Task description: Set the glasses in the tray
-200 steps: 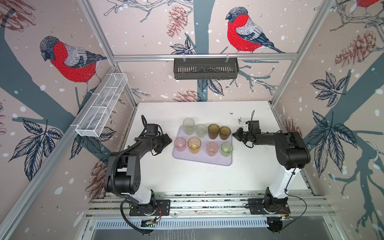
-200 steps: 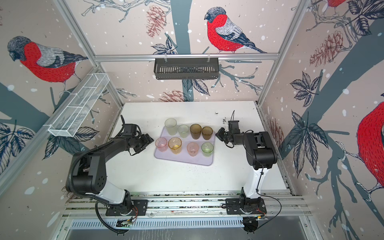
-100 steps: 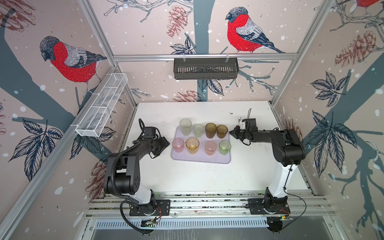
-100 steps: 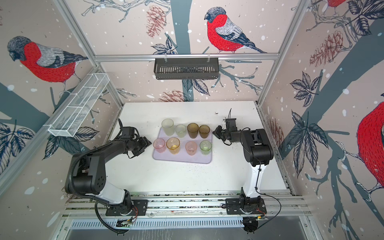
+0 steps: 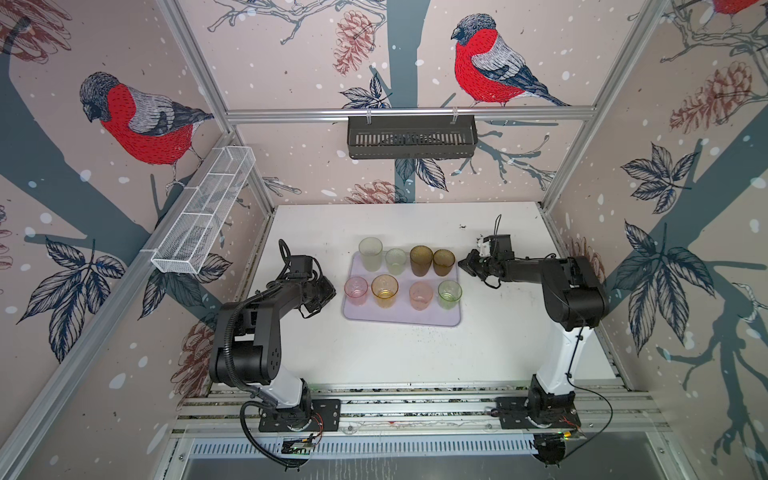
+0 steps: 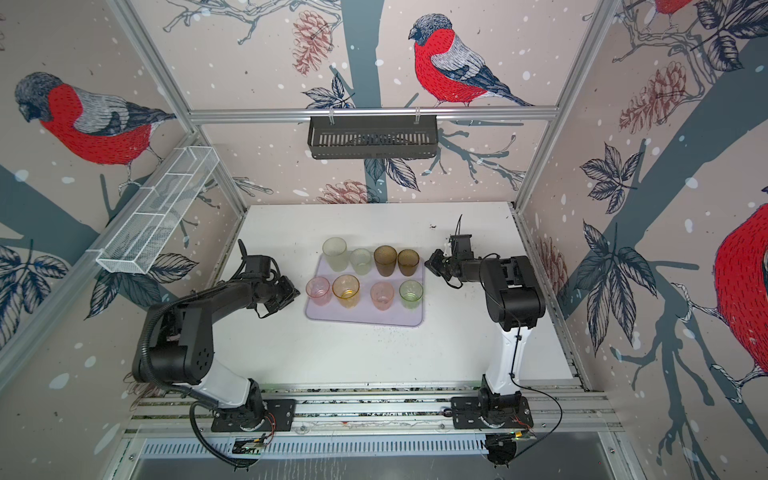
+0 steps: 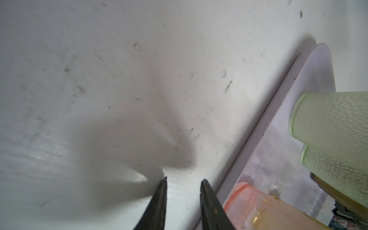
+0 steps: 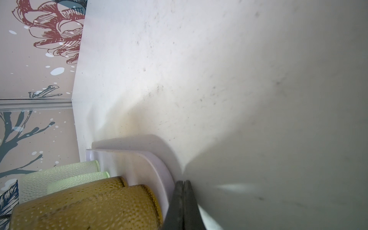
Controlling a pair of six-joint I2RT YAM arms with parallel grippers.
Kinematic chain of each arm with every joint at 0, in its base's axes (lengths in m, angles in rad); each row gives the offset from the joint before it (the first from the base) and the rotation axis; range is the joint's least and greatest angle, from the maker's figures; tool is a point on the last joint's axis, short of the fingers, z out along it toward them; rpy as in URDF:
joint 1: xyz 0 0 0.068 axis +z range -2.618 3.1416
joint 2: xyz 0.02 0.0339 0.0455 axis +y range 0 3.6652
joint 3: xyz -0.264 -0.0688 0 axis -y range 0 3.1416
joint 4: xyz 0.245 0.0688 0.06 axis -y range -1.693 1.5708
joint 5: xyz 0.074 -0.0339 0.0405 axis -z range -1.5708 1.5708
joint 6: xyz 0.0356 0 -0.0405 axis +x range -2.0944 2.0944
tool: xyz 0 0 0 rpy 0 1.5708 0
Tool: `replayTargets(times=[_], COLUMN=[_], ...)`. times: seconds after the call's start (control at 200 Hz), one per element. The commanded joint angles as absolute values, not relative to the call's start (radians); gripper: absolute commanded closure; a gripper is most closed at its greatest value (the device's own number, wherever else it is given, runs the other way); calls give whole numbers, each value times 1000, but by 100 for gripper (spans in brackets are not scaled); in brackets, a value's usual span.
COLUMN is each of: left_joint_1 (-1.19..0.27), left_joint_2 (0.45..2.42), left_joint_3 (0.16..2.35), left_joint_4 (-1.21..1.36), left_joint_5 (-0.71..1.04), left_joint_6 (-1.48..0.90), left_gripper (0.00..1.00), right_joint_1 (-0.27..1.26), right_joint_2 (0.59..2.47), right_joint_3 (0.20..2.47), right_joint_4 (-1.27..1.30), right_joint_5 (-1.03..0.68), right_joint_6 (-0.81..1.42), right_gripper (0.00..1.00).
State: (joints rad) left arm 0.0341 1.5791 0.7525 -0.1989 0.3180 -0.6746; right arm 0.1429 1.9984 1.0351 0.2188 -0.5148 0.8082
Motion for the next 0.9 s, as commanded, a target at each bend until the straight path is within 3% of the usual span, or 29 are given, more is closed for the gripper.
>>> replayTargets(times=[0.0,0.325,0.48,0.895], left_joint_1=[37,35,23,-32], left_joint_2=[1579,1563,1536,1503], left_joint_3=[742,701,673,627], left_joint_4=[-189,-195,-187,-193], left_joint_5=[322,336,318,321], left_joint_6=[-657,-645,-660,-682], left_gripper=[72,78,90,94], right_joint_1=[146,146,146,144], right_joint_2=[2012,2019,2023,2026], right_joint_3=[1035,1041,1049,1047], right_joint_4=[176,181,176,179], right_joint_5=[-491,-488,-487,-489], right_joint_6=[803,813,813,808], right_gripper=[96,95,95,95])
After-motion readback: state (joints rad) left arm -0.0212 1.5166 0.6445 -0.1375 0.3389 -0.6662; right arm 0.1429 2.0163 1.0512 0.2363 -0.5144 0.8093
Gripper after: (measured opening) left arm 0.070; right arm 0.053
